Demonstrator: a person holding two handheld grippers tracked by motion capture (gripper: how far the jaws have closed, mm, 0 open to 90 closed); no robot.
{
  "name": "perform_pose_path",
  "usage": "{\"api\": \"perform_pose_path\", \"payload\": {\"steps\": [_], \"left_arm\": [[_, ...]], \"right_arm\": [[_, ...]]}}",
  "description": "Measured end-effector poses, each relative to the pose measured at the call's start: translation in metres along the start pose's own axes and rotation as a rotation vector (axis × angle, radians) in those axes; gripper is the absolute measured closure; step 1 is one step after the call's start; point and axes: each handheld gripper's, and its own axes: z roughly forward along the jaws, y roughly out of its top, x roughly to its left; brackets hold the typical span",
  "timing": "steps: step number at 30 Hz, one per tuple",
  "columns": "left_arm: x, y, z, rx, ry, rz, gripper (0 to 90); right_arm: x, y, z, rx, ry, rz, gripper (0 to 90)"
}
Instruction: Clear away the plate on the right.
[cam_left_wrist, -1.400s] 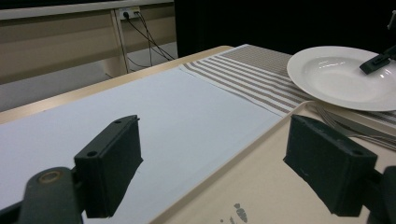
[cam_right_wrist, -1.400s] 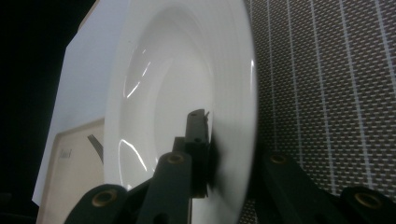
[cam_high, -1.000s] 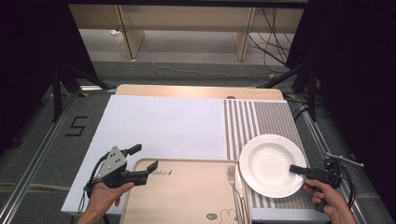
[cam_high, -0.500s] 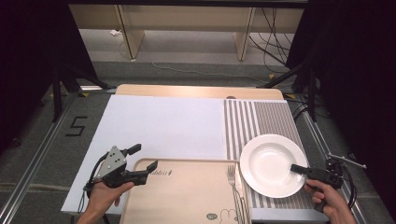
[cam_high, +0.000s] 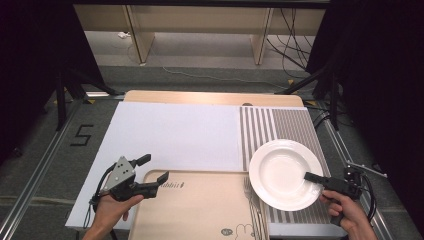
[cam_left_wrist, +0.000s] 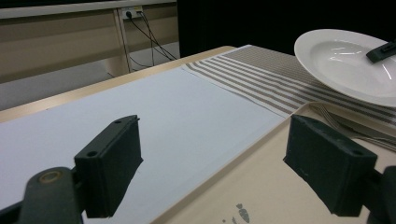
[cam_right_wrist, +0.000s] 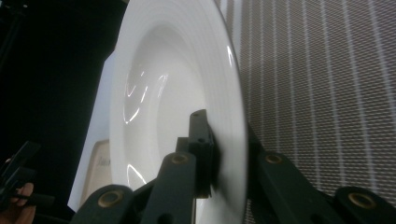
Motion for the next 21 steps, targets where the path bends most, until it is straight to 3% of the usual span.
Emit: {"api": "perform_pose_path", "payload": {"steps": [10, 14, 21], "left_arm": [[0.000, 0.000, 0.000, 0.001, -0.001, -0.001, 17.7], [0.000, 0.000, 0.000, 0.000, -0.001, 0.002, 17.6], [0.000, 0.000, 0.000, -0.002, 0.000, 0.003, 17.6]], "right_arm": [[0.021, -0.005, 0.021, 0.083, 0.029, -0.027, 82.9], [0.029, -0.008, 0.030, 0.080, 0.051, -0.087, 83.0], [0.049, -0.015, 0.047, 0.121, 0.078, -0.132, 83.0]]}}
